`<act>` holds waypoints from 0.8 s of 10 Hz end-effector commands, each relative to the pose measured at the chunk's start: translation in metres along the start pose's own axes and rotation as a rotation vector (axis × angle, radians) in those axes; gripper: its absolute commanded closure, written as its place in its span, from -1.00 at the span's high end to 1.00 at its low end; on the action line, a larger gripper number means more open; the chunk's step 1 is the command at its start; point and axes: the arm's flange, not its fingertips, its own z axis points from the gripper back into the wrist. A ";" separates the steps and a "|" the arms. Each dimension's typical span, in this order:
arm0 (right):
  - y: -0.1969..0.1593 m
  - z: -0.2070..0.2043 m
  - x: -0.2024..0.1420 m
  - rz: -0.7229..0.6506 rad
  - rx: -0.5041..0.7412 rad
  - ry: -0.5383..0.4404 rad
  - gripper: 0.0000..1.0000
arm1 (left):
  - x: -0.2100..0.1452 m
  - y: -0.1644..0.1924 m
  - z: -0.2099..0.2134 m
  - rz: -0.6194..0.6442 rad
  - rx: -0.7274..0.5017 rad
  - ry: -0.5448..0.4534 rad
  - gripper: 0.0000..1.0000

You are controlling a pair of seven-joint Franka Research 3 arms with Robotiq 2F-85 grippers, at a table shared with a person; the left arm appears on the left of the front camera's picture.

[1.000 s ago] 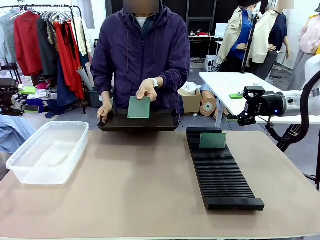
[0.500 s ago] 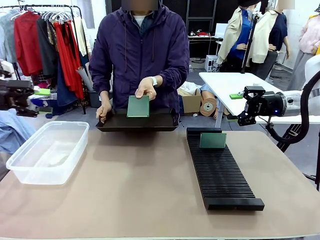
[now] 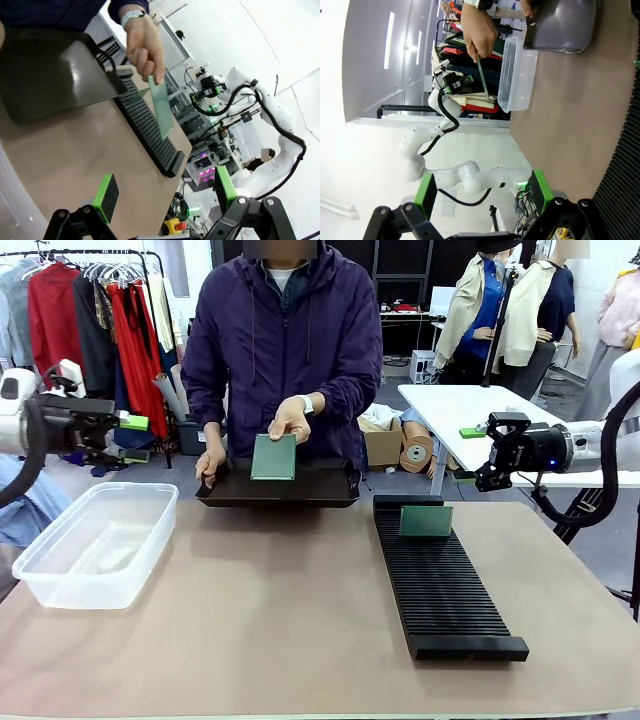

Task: Sort PCBs into racks and boxes based on the side picked up.
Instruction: Pick up the Blank PCB handed by the Human.

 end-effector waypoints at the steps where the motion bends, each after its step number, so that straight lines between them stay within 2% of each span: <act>1: 0.001 0.000 0.000 0.008 -0.004 -0.004 1.00 | 0.016 0.009 -0.026 -0.070 -0.038 0.017 1.00; 4: 0.001 0.000 0.000 0.008 -0.004 -0.004 1.00 | 0.038 0.021 -0.073 -0.118 -0.090 0.112 1.00; 8: 0.001 0.000 0.000 0.008 -0.004 -0.004 1.00 | 0.049 0.042 -0.118 -0.089 -0.176 0.157 1.00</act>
